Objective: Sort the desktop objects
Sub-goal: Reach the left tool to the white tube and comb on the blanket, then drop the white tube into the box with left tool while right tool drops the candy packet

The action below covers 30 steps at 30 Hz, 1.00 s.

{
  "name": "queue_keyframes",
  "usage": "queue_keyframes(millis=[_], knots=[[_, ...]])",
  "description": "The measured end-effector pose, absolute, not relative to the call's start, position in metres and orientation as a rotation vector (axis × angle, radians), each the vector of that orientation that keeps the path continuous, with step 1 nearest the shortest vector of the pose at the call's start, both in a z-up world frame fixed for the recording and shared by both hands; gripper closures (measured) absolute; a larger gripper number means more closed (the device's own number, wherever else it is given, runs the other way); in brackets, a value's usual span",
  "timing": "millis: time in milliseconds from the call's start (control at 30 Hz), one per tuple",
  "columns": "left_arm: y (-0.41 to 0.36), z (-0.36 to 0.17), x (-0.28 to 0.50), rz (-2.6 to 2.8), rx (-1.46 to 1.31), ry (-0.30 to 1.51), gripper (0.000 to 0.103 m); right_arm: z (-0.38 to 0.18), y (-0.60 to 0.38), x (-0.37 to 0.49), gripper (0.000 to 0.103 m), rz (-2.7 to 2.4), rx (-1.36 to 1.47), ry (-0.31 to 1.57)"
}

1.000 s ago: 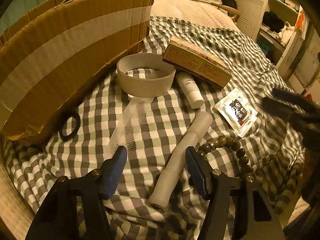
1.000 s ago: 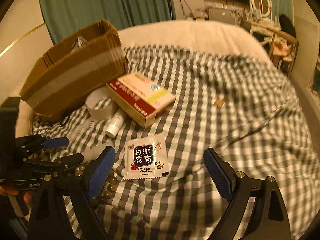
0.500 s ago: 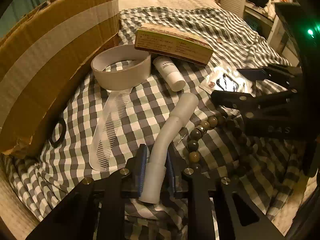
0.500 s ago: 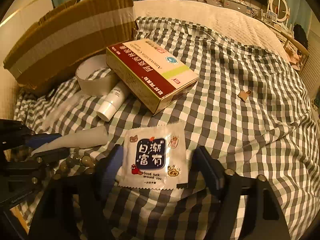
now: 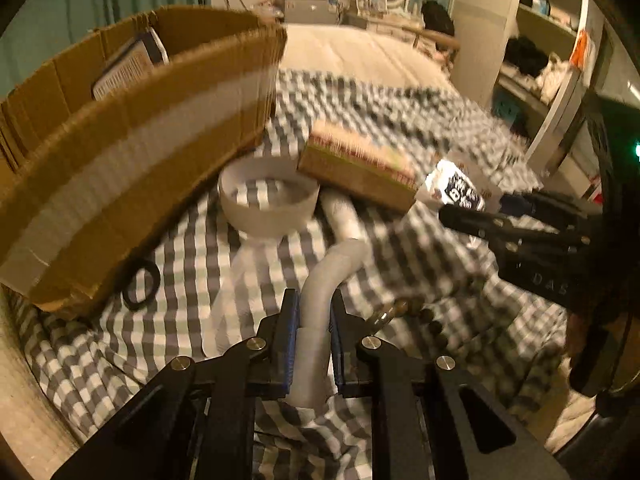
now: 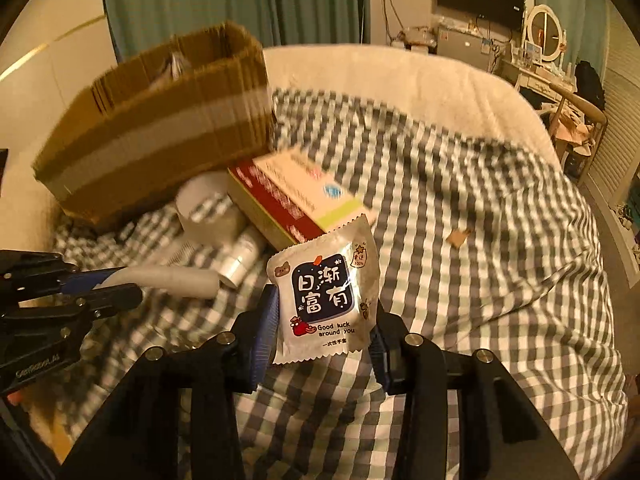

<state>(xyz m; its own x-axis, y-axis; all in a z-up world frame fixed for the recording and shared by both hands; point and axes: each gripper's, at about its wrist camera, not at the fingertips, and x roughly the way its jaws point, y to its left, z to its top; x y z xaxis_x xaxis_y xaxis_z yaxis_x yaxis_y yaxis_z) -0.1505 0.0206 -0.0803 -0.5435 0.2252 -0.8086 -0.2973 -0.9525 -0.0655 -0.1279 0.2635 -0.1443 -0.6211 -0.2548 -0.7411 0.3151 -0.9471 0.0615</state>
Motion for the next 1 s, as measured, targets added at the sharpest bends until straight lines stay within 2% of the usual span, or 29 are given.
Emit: queue_keyframes(millis=[333, 667, 800, 1000], knots=[[0.004, -0.009, -0.151, 2.629, -1.108, -0.085, 0.091, -0.091, 0.258, -0.108, 0.062, -2.594, 1.024, 0.093], [-0.061, 0.075, -0.186, 2.846, -0.912, -0.166, 0.09, 0.011, 0.186, -0.143, 0.063, -2.495, 0.804, 0.027], [-0.091, 0.069, -0.21, 2.957, -0.892, -0.196, 0.09, 0.022, 0.144, -0.179, 0.063, -2.443, 0.8, 0.042], [-0.124, 0.03, -0.24, 2.971, -1.035, -0.238, 0.09, -0.006, 0.091, -0.235, 0.061, -2.418, 0.931, 0.09]])
